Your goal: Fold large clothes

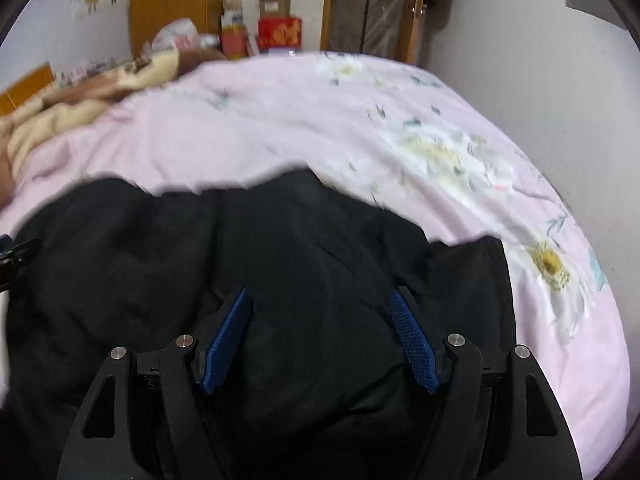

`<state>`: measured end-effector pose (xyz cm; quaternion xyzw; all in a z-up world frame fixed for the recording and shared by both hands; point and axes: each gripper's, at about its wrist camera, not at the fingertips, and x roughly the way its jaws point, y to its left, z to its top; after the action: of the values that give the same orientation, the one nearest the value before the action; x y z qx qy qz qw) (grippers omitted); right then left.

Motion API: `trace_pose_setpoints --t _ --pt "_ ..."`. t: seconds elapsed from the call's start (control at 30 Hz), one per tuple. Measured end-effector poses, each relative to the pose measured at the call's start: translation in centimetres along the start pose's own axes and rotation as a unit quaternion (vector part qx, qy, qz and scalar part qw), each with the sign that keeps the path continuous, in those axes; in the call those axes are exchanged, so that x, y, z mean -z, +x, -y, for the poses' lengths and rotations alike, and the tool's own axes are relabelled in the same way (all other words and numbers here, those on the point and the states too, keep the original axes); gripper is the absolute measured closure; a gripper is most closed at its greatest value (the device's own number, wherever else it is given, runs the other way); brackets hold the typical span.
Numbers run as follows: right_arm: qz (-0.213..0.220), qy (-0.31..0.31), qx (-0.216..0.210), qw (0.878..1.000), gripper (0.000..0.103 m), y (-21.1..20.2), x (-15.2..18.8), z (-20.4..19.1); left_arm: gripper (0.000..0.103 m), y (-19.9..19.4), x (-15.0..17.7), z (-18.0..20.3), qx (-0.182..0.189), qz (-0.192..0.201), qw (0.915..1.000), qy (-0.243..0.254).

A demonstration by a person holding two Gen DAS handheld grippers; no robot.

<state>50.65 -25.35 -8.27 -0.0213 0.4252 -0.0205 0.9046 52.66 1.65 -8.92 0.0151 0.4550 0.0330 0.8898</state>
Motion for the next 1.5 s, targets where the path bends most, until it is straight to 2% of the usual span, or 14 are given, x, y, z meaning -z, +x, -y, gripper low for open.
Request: trace_pose_setpoints --t 0.07,0.13,0.23,0.43,0.53,0.67,0.73,0.87,1.2,1.5 --pt "-0.013 0.032 -0.028 0.999 0.031 1.1 0.6 1.6 0.011 0.5 0.9 -0.4 0.01 0.005 0.9999 -0.004" --pt "-0.013 0.045 -0.038 0.998 0.031 1.5 0.8 2.1 0.011 0.4 1.2 -0.2 0.006 0.009 0.9999 0.003" --pt "-0.001 0.014 -0.02 1.0 0.03 1.6 1.2 1.4 0.009 0.8 1.5 -0.5 0.013 0.008 0.9999 -0.001" --pt "-0.016 0.021 -0.024 0.999 0.03 1.3 1.1 0.7 0.005 0.6 1.4 -1.4 0.017 0.0 0.9997 -0.015" --pt "-0.006 0.031 -0.029 0.999 0.03 -1.4 1.0 1.2 0.005 -1.5 1.9 -2.3 0.032 0.0 0.9989 -0.033" --pt "0.012 0.028 -0.015 0.999 0.029 -4.8 2.3 1.4 0.007 -4.1 3.0 -2.5 0.023 0.008 0.9995 -0.021" --pt "0.019 0.037 -0.018 0.999 0.029 -6.4 2.9 1.5 0.007 -5.7 3.6 -2.5 0.031 0.01 0.9994 -0.012" --pt "0.026 0.047 -0.028 0.998 0.029 -10.2 4.4 1.7 0.007 -9.4 5.5 -3.1 0.052 0.021 0.998 -0.031" --pt "0.034 0.054 -0.042 0.997 0.029 -17.9 9.4 1.4 0.007 -16.8 11.8 -3.9 0.053 0.021 0.9979 -0.03" --pt "0.039 0.072 -0.028 0.996 0.029 -22.8 14.0 2.5 0.007 -21.4 18.0 -5.4 0.06 0.02 0.9971 -0.042"
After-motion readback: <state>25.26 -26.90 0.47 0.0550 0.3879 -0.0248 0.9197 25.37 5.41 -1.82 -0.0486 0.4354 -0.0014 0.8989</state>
